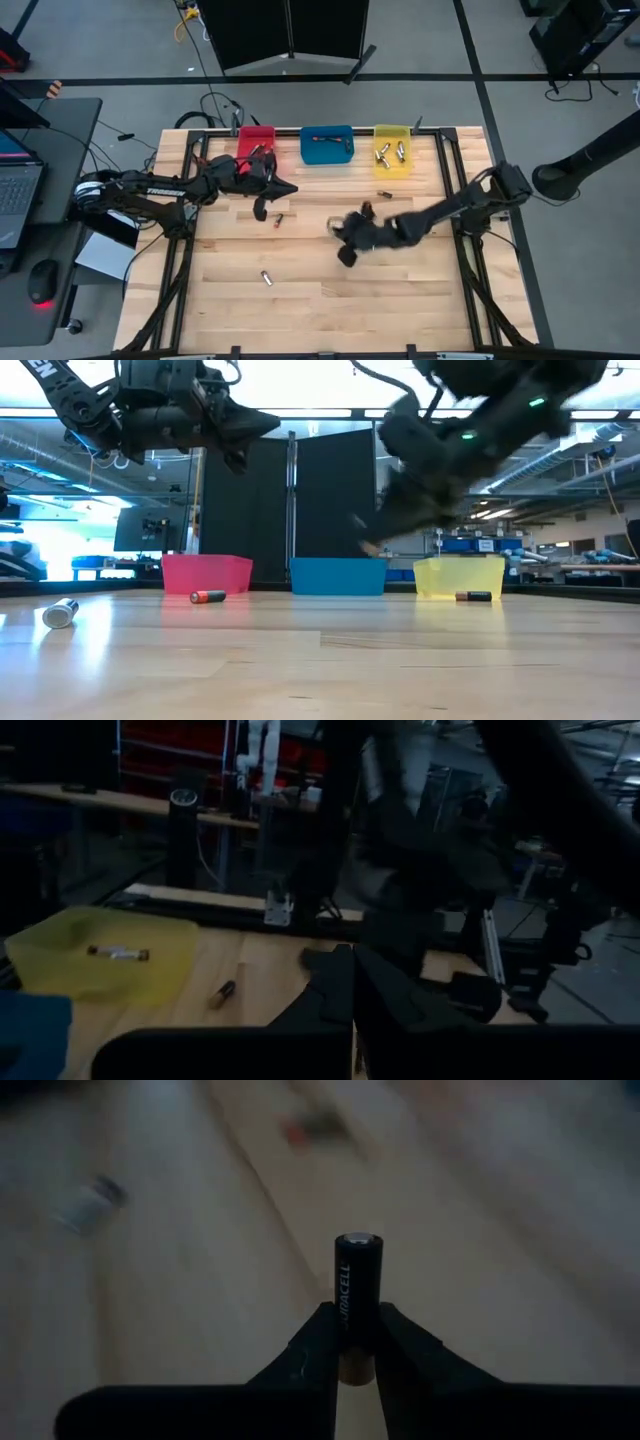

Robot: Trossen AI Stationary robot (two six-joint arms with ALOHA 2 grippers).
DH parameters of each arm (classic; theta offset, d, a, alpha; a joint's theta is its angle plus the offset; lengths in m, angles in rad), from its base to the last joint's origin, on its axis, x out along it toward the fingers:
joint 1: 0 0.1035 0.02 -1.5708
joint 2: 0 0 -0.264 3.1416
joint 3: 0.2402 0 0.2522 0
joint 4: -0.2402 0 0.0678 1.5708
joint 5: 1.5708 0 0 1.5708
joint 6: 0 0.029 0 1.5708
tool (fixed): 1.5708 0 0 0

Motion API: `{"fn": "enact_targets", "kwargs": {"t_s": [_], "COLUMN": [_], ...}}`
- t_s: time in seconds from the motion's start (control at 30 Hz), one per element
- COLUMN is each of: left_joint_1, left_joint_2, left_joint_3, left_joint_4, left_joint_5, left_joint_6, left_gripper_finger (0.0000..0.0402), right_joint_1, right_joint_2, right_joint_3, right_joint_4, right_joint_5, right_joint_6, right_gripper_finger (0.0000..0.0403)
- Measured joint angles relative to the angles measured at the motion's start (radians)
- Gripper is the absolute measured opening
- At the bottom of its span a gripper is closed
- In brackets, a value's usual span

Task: Sort batteries
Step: Put the brown battery into the red bin

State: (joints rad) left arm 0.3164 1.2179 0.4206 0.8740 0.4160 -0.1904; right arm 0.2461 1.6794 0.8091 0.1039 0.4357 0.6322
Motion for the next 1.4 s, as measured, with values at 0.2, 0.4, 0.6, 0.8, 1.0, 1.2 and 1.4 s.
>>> {"fn": "enact_targets", "kwargs": {"t_s": [0.2,0.4,0.6,0.8,1.0,1.2,1.4], "left_joint_1": [-0.011,-0.052,-0.112,-0.132,-0.168,-0.186,-0.195], "left_joint_2": [0.0,0.026,0.086,0.107,0.113,0.133,0.185], "left_joint_3": [0.0,0.014,0.043,0.049,0.05,0.068,0.118], "left_joint_4": [0.034,0.02,0.017,0.019,0.029,0.013,0.014], "left_joint_5": [0.0,0.001,-0.086,-0.13,-0.174,-0.202,-0.194], "left_joint_6": [0.006,0.024,0.028,0.024,0.043,0.056,0.055], "left_gripper_finger": [0.0027,0.0075,0.0127,0.0158,0.0161,0.0161,0.0161], "right_joint_1": [-0.173,-0.281,-0.303,-0.3,-0.296,-0.281,-0.278], "right_joint_2": [-0.002,-0.002,-0.002,-0.002,-0.002,-0.002,-0.002], "right_joint_3": [-0.089,-0.072,-0.057,-0.057,-0.057,-0.057,-0.057], "right_joint_4": [0.544,0.622,0.645,0.69,0.72,0.74,0.741], "right_joint_5": [-0.237,-0.391,-0.467,-0.463,-0.46,-0.458,-0.458], "right_joint_6": [-0.433,-0.555,-0.6,-0.637,-0.654,-0.662,-0.662], "right_gripper_finger": [0.0053,0.0053,0.0053,0.0053,0.0053,0.0053,0.0053]}}
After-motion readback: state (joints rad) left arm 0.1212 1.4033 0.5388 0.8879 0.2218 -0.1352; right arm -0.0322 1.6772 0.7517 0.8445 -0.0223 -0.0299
